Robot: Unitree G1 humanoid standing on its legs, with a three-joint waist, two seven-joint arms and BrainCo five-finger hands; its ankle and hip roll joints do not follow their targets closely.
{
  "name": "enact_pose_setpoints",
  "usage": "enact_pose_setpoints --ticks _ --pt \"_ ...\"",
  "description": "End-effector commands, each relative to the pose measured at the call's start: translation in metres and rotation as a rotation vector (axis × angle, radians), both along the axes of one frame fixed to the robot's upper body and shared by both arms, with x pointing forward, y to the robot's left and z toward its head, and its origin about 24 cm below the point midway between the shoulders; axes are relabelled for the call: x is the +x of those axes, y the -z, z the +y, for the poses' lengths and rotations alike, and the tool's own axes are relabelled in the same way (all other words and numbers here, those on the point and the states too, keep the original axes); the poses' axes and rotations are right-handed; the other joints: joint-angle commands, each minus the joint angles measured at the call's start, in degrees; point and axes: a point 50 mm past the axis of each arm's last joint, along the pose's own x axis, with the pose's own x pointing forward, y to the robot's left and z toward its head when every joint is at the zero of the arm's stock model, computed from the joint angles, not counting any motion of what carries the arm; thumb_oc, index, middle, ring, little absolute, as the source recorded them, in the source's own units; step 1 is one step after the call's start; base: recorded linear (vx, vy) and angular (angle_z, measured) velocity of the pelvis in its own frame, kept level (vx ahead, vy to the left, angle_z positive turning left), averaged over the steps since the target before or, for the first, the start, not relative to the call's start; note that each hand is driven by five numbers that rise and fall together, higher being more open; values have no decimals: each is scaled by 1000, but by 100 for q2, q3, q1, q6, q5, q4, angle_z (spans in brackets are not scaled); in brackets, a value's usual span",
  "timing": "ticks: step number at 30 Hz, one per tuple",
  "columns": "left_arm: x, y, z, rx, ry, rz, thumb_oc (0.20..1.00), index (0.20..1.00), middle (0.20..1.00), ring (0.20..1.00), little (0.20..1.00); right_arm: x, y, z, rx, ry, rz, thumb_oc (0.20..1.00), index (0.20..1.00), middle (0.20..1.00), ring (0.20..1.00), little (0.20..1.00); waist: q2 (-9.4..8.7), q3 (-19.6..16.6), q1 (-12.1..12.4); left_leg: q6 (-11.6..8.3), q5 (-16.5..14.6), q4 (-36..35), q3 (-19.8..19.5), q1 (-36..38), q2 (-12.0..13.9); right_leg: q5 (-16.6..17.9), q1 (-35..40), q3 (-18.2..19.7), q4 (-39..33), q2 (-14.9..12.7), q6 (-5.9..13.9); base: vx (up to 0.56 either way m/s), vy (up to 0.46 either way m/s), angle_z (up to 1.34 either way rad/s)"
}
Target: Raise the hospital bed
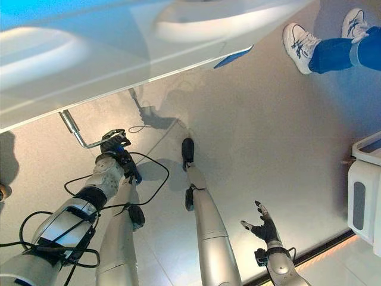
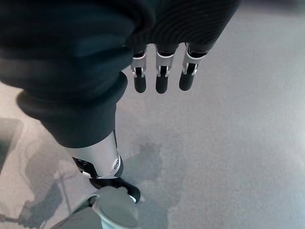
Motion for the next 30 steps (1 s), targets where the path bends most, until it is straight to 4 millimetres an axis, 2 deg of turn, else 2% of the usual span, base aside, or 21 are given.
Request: enact_pose_setpoints --ticks 1,2,9,19,23,26,27,30 --pt "2 -37 26 46 -85 -109 200 200 200 200 200 -6 2 -1 -15 -17 9 1000 1000 1000 1000 1000 -280 -101 171 25 -517 317 -10 -116 -197 60 217 -203 -183 -106 391 -10 22 12" --pt "0 -33 31 59 -92 -91 200 200 200 200 200 -6 4 1 -5 -19 16 1000 1000 1000 1000 1000 -335 -101 227 31 -492 261 -73 -70 -216 52 321 -303 -217 -133 412 -19 38 11" --pt "-6 -26 45 82 -123 -55 200 200 200 200 200 -8 12 7 9 -32 49 1000 1000 1000 1000 1000 -423 -101 333 39 -452 190 -208 97 -293 57 643 -476 -322 -169 455 -12 38 9" --pt "-7 -20 44 119 -109 -31 200 200 200 200 200 -13 22 11 31 -34 98 1000 1000 1000 1000 1000 -531 -101 448 89 -484 257 -353 358 -317 8 1008 -597 -296 -184 454 -4 20 8" --pt "-8 -18 45 121 -110 -23 278 278 278 278 278 -14 23 12 35 -41 106 1000 1000 1000 1000 1000 -566 -101 463 104 -520 305 -340 439 -327 6 1104 -591 -297 -163 443 -3 9 0" --pt "-9 -17 47 124 -119 -13 580 580 580 580 580 -15 23 13 40 -43 106 1000 1000 1000 1000 1000 -610 -101 466 110 -550 311 -343 549 -329 -16 1206 -587 -301 -152 433 0 0 0" --pt "-9 -17 47 131 -118 -10 1000 1000 1000 1000 1000 -14 22 13 39 -44 105 1000 1000 1000 1000 1000 -612 -101 472 112 -552 308 -349 574 -337 -24 1236 -580 -309 -144 427 0 0 0" --pt "-9 -15 47 136 -113 -2 1000 1000 1000 1000 1000 -14 22 12 40 -44 104 1000 1000 1000 1000 1000 -606 -101 476 119 -565 327 -336 619 -348 -29 1272 -574 -295 -152 420 0 0 0"
